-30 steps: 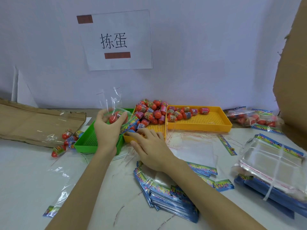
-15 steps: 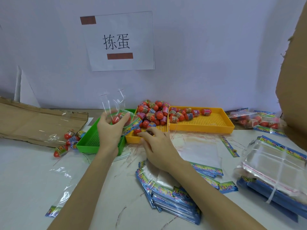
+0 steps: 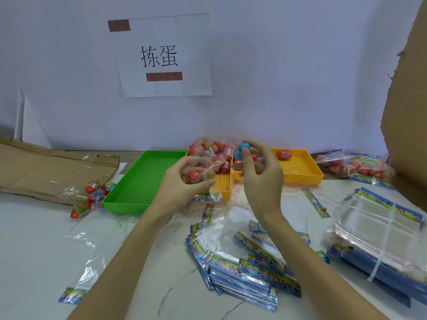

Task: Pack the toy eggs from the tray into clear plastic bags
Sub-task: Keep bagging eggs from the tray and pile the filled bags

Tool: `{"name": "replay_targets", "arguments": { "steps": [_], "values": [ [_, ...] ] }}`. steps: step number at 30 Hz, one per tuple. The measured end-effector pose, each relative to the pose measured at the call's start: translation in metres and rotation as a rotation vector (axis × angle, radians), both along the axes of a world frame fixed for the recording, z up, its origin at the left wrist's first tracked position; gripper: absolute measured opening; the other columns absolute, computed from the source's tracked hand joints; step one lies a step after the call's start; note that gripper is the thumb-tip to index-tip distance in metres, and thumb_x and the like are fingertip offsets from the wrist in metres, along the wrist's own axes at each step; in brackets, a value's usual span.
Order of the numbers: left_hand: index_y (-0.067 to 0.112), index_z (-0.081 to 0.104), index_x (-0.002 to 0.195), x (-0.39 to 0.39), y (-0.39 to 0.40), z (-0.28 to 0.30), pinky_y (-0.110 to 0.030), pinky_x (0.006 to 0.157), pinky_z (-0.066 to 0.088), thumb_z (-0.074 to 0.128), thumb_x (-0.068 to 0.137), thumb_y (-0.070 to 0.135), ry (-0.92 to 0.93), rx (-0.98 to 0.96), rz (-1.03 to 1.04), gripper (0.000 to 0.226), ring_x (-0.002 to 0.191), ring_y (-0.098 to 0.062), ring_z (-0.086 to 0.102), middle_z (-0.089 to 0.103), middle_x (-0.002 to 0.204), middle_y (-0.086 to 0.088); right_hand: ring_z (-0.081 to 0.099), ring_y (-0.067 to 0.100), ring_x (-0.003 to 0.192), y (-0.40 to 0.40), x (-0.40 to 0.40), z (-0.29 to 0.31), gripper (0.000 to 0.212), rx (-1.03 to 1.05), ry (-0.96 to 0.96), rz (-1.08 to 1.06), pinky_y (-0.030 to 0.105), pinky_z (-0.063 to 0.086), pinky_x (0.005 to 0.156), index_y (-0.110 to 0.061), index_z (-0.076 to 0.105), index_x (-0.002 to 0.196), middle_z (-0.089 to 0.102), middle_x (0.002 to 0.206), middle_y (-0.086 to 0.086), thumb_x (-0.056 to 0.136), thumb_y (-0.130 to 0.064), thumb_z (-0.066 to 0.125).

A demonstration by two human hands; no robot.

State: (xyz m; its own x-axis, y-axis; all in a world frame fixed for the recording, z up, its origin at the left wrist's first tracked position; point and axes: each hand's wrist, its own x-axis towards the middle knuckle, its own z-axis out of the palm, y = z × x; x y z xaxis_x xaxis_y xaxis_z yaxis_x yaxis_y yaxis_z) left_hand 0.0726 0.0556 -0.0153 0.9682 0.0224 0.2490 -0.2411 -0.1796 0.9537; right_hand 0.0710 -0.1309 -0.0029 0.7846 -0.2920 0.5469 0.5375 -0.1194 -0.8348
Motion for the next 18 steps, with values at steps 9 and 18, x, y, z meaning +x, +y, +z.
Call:
{"name": "replay_targets", "arguments": {
  "steps": [9,18],
  "values": [
    [0.028,0.071,0.120,-0.007,-0.013,0.001,-0.023,0.087,0.059,0.087,0.080,-0.001,-0.061,0.107,-0.159,0.052,0.100,-0.011,0.075,0.079,0.109,0.010,0.058,0.008,0.060,-0.003,-0.011,0.004,0.029,-0.598,-0.300,-0.204,0.007,0.039,0.059,-0.018,0.073,0.126,0.078,0.092,-0.003,0.097,-0.022,0.074],
    [0.036,0.066,0.121,-0.006,-0.013,-0.002,-0.029,0.083,0.061,0.083,0.084,0.005,-0.061,0.145,-0.207,0.051,0.091,-0.011,0.075,0.076,0.109,0.004,0.066,0.019,0.059,0.001,-0.011,0.004,0.021,-0.482,-0.134,-0.012,0.026,0.051,0.058,-0.014,0.077,0.112,0.069,0.108,-0.004,0.096,-0.027,0.073]
  ]
}}
